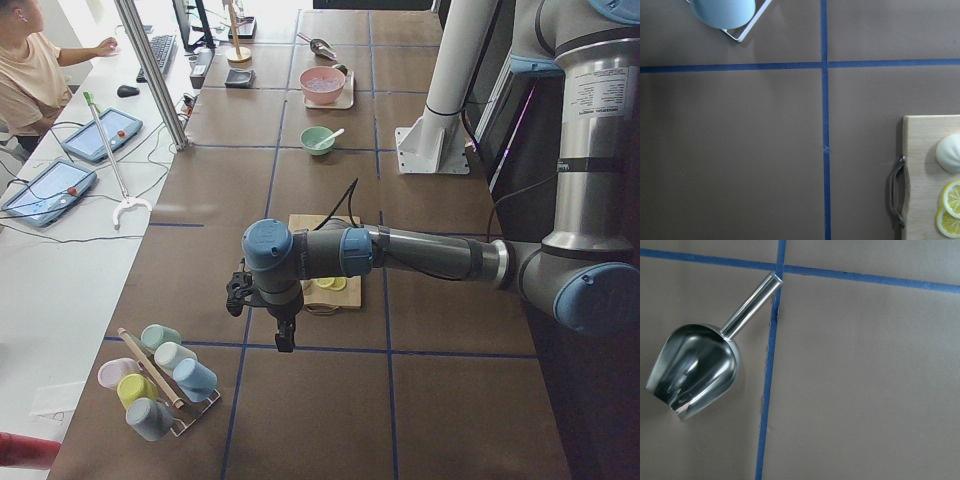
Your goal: Put spoon and ice into bowl
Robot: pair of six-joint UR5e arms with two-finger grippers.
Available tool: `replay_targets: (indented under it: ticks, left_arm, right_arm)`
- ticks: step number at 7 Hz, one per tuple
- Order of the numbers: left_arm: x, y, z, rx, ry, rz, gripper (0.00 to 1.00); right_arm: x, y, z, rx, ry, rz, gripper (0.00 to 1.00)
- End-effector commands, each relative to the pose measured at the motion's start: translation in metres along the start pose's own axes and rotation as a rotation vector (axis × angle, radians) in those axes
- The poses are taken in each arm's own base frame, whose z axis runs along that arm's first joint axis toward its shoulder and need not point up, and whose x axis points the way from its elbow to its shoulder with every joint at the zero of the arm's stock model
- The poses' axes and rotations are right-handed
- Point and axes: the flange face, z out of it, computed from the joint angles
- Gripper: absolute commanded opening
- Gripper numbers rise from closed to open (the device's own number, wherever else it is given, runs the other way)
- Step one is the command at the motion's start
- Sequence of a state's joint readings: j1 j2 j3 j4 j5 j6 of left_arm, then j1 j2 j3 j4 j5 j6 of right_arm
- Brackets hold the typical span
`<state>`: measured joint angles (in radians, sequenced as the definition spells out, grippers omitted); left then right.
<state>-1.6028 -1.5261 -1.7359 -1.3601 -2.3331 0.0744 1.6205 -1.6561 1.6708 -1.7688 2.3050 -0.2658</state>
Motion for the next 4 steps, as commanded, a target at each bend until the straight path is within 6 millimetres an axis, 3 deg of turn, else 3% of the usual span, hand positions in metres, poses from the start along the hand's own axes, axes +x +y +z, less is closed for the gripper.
replay_targets:
  ticks: [1,4]
  left_arm:
    - [-0.0120,0.0035,0.0147,-0.027,0.002,-0.034,1.00]
    - [-0.0074,0.0009,0.0122,-0.006,0.005,-0.014,1.00]
  right_arm:
    - [0.0010,0.0018,0.0017,-0.004,0.002,-0.002,0.99]
    - [-0.0009,0.0032,0.0001,0.001,0.003,-0.009,1.00]
